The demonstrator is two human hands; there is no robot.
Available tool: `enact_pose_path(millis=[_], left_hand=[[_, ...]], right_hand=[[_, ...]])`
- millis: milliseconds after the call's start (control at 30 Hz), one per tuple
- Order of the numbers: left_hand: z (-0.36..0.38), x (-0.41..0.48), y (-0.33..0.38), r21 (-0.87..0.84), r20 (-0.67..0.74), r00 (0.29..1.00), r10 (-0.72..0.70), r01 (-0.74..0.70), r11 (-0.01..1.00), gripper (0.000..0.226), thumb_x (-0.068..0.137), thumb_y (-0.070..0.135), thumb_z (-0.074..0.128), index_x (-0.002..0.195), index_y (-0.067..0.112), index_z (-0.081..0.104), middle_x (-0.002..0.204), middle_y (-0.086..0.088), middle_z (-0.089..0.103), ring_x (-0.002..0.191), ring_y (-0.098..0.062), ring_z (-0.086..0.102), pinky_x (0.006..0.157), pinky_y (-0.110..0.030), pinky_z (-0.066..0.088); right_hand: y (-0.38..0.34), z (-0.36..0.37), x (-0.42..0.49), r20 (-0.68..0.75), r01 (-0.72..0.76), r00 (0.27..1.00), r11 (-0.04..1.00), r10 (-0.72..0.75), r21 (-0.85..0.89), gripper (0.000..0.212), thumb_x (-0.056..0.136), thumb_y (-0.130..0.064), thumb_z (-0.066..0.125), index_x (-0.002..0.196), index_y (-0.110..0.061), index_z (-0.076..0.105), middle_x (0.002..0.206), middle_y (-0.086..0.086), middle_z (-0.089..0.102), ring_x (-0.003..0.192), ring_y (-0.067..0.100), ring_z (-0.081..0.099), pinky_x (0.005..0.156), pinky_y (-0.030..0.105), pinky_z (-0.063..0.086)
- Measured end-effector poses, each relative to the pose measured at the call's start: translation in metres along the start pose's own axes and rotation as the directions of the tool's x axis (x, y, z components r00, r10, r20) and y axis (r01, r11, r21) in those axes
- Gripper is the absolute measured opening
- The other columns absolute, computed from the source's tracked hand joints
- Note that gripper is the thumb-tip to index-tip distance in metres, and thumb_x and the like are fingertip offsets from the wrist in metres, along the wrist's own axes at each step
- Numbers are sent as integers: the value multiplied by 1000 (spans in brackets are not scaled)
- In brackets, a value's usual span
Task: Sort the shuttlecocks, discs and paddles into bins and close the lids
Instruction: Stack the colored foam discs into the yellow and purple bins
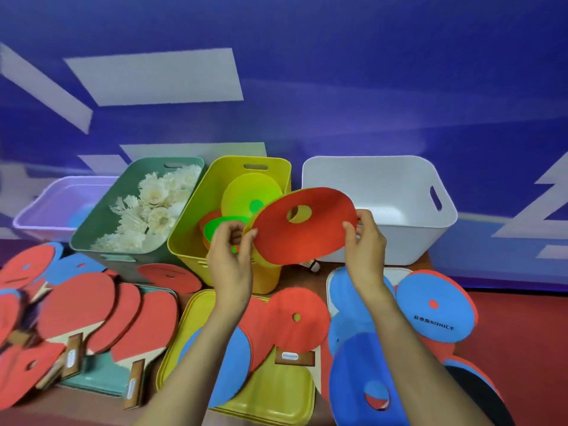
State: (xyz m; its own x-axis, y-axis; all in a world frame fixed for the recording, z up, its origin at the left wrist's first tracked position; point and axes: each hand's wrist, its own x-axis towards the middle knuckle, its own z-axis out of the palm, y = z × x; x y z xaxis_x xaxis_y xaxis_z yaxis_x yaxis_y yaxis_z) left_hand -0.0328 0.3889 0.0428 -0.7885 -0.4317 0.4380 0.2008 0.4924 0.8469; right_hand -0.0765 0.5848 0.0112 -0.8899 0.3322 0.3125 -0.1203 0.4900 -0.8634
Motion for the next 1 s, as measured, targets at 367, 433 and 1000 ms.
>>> enact_pose_path(millis=[367, 433, 1000], left_hand=[[-65, 90, -56, 221, 60, 981, -184, 167, 961, 46, 86, 3, 60, 126, 14, 42, 113, -1, 55, 78, -29, 61, 71, -35, 48], [-73, 104, -72, 362, 169, 947, -275, 200, 911, 40, 85, 2, 59, 123, 10, 48, 115, -9, 59, 80, -31, 62, 74, -35, 47], [-52, 146, -125, 583, 603, 765, -225, -230, 780, 43, 88, 25, 61, 129, 18, 53, 132, -7, 51, 119, -28, 44, 101, -37, 36]], right_hand=[[-91, 77, 34, 47, 150, 988, 989, -150, 8, 54, 94, 1, 37, 140, -27, 38, 120, 5, 48, 95, 7, 47, 83, 24, 41], [-99, 97, 40, 41, 130, 991, 991, -129, -21, 49, 94, 1, 36, 136, -24, 43, 120, 6, 46, 94, 11, 49, 81, 27, 41], [-70, 205, 72, 300, 83, 949, 833, 102, -547, 38, 90, -4, 49, 128, -7, 53, 141, 16, 36, 131, 33, 31, 111, 40, 27]])
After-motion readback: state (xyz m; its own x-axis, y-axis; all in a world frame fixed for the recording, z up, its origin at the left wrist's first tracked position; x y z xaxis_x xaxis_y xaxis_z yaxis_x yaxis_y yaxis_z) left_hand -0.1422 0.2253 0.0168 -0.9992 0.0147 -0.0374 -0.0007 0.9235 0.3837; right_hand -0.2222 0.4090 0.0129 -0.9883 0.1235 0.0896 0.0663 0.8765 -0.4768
